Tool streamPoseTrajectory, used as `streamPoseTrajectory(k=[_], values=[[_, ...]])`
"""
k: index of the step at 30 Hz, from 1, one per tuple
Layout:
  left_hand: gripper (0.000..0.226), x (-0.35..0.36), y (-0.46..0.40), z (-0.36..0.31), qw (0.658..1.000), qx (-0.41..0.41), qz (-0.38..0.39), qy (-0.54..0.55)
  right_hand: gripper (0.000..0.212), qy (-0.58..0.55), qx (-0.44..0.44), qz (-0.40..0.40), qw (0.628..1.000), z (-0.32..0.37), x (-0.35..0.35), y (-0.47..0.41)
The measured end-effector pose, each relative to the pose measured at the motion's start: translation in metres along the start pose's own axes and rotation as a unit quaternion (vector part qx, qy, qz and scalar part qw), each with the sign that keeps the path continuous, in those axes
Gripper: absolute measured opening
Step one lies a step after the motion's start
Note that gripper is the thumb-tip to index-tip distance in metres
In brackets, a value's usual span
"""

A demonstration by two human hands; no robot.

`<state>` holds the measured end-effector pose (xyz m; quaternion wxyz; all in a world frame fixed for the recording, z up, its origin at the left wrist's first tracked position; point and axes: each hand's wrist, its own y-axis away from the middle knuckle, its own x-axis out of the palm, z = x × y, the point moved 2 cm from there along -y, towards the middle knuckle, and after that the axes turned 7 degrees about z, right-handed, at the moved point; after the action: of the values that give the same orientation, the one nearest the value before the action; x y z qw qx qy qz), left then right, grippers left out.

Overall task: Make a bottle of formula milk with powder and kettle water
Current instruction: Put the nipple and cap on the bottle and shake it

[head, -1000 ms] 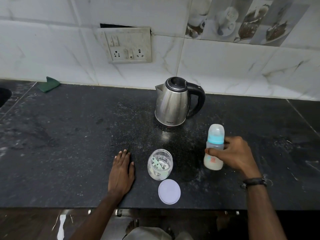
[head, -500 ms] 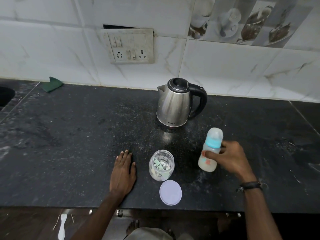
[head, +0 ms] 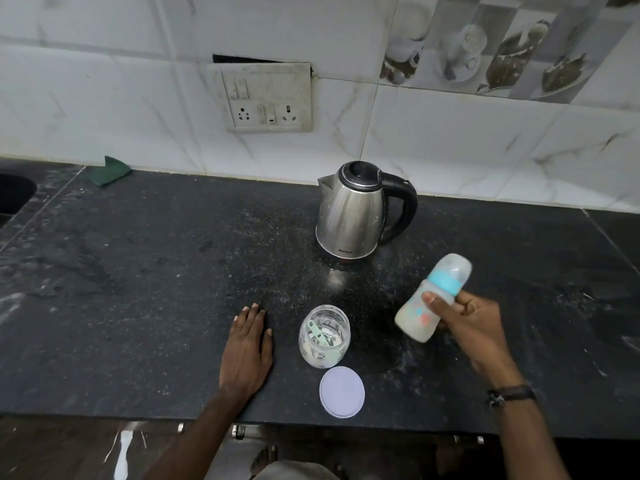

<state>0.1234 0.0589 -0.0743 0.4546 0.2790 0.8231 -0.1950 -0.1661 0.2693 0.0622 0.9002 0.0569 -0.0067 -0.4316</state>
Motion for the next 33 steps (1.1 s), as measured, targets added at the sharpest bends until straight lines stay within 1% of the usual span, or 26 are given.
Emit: streamPoseTrajectory(k=[1,2,4,5,6,8,9,12,13,15,16,17,19,20,21,23,24,25,26,27,28,31,32,33], values=[[0.048,0.000,0.000,0.000,1.000,0.001,0.001,0.000,0.013,0.005,0.005,0.008,1.000,0.000,0.000,0.002],[0.048,-0.001,-0.001,0.000,1.000,0.001,0.001,0.000,0.013,-0.009,-0.012,-0.014,1.000,-0.001,-0.004,0.003],[0.048,0.000,-0.001,0.000,1.000,-0.002,0.003,-0.001,0.020,-0.072,-0.032,-0.117,0.990,-0.003,-0.013,0.002],[0.048,0.000,0.000,-0.001,1.000,-0.004,0.003,-0.002,0.023,-0.085,-0.018,-0.136,0.987,-0.002,-0.014,0.002],[0.048,0.000,0.000,-0.001,1.000,-0.004,0.003,-0.003,0.023,-0.063,-0.009,-0.110,0.992,-0.002,-0.013,0.002],[0.050,-0.001,0.000,0.000,1.000,0.001,0.002,-0.005,0.026,-0.025,0.014,-0.033,0.999,-0.005,-0.008,0.004],[0.051,-0.001,0.000,0.001,1.000,0.003,0.002,-0.006,0.027,-0.026,0.014,-0.031,0.999,-0.004,-0.007,0.006],[0.050,0.001,-0.001,0.001,1.000,-0.005,0.008,-0.010,0.026,-0.100,-0.023,-0.129,0.986,-0.004,-0.015,0.004],[0.050,0.002,0.000,0.001,1.000,-0.006,0.010,-0.011,0.026,-0.101,-0.012,-0.122,0.987,-0.001,-0.013,0.004],[0.054,0.002,0.000,0.001,1.000,-0.004,0.010,-0.008,0.028,-0.050,0.005,-0.018,0.999,0.000,-0.005,0.007],[0.055,0.001,-0.001,0.002,1.000,-0.001,0.010,-0.007,0.030,-0.032,0.007,0.006,0.999,-0.002,-0.004,0.008],[0.056,0.001,-0.001,0.002,1.000,0.000,0.011,-0.008,0.031,-0.036,-0.008,-0.002,0.999,-0.001,-0.005,0.007],[0.056,0.001,-0.002,0.001,1.000,-0.005,0.015,-0.007,0.036,-0.095,-0.040,-0.085,0.991,0.002,-0.011,0.004],[0.056,0.001,-0.002,0.001,1.000,-0.008,0.017,-0.007,0.037,-0.110,-0.035,-0.106,0.988,0.003,-0.011,0.003],[0.056,0.001,-0.001,0.001,1.000,-0.009,0.017,-0.006,0.037,-0.089,-0.027,-0.085,0.992,0.004,-0.010,0.002],[0.056,0.000,0.000,0.001,1.000,-0.005,0.014,-0.003,0.035,-0.027,-0.021,0.007,0.999,0.003,-0.003,0.004],[0.056,-0.001,0.000,0.001,1.000,-0.003,0.014,-0.003,0.032,-0.023,-0.027,0.018,0.999,0.002,-0.002,0.004],[0.055,-0.001,-0.001,0.001,1.000,-0.003,0.014,-0.002,0.027,-0.041,-0.051,-0.005,0.998,0.002,-0.003,0.003],[0.054,-0.001,-0.002,0.000,1.000,-0.006,0.016,-0.002,0.023,-0.084,-0.067,-0.051,0.993,0.005,-0.004,0.003],[0.053,0.000,-0.002,-0.001,1.000,-0.008,0.018,-0.003,0.021,-0.117,-0.072,-0.087,0.987,0.007,-0.006,0.001],[0.053,0.000,-0.001,-0.001,1.000,-0.009,0.018,-0.003,0.021,-0.118,-0.062,-0.095,0.987,0.009,-0.006,-0.001],[0.054,-0.001,-0.001,0.001,1.000,-0.001,0.014,-0.002,0.025,-0.025,-0.028,0.029,0.999,0.010,0.000,-0.004],[0.055,-0.001,-0.001,0.001,1.000,0.001,0.015,-0.002,0.025,-0.024,-0.036,0.020,0.999,0.008,-0.001,-0.005],[0.055,-0.001,-0.001,0.001,1.000,0.000,0.016,-0.004,0.024,-0.046,-0.053,-0.012,0.997,0.008,-0.002,-0.005]])
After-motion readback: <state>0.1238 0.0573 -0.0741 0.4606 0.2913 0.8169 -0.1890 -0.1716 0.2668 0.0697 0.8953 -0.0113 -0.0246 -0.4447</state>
